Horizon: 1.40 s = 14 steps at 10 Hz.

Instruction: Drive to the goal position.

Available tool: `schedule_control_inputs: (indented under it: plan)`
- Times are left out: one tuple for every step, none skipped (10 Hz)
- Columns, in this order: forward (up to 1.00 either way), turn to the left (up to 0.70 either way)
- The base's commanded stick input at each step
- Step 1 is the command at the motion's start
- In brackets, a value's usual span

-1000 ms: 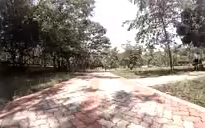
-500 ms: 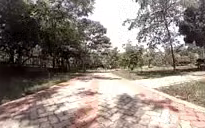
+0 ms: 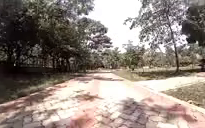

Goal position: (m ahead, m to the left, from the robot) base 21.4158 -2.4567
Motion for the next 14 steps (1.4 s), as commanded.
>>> schedule_control_inputs:
  plan:
    - [0.70,0.00]
    - [0.70,0.00]
    - [0.70,0.00]
    - [0.70,0.00]
    - [0.70,0.00]
    - [0.70,0.00]
    - [0.70,0.00]
    - [0.70,0.00]
    - [0.70,0.00]
    - [0.70,0.00]
    - [0.70,0.00]
    - [0.70,0.00]
    - [0.70,0.00]
    - [0.70,0.00]
